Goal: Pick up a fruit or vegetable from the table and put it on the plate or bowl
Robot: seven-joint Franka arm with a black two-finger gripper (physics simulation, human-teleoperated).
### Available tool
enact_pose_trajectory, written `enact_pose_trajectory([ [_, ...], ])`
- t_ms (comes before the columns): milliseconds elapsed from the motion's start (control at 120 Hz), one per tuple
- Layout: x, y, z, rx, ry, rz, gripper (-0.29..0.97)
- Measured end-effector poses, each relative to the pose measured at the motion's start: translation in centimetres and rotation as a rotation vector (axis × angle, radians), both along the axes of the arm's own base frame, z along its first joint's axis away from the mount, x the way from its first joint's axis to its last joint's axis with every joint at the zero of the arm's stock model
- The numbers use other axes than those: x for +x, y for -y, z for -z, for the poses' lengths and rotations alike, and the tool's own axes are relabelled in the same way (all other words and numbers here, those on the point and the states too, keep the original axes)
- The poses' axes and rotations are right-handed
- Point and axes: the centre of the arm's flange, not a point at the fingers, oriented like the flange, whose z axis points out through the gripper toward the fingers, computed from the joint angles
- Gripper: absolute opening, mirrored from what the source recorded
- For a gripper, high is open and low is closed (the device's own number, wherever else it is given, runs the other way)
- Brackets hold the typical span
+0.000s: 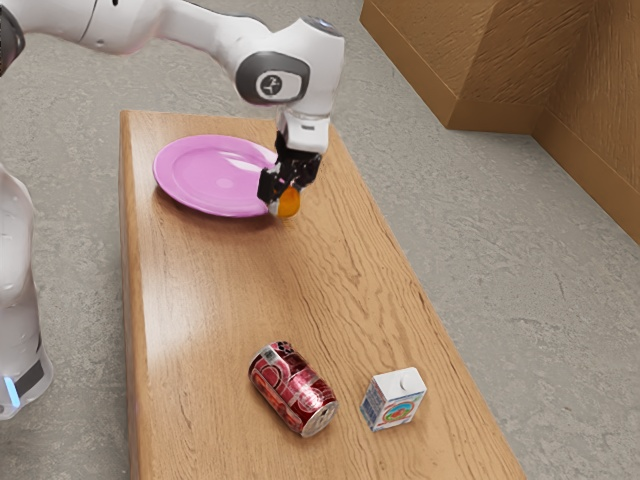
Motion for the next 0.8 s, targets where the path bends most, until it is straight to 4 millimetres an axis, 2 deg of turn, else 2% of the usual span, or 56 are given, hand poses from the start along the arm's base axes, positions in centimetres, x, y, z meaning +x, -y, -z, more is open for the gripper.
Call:
enact_pose_trajectory([
  [167,-0.8,-4.4,-0.1,0.012,-0.009,-0.067,0.28],
  [242,-1.1,-5.5,0.0,0.018,-0.014,-0.082,0.27],
  [383,-2.3,-9.7,-0.1,0.017,-0.013,-0.147,0.26],
  [525,-3.5,-13.0,-0.4,0.016,-0.008,-0.194,0.28],
  [700,-3.9,-13.8,-0.3,0.017,-0.01,-0.195,0.26],
  [733,-3.9,-13.8,-0.3,0.019,-0.012,-0.191,0.37],
  [800,-3.9,-13.9,-0.2,0.02,-0.016,-0.184,0.48],
])
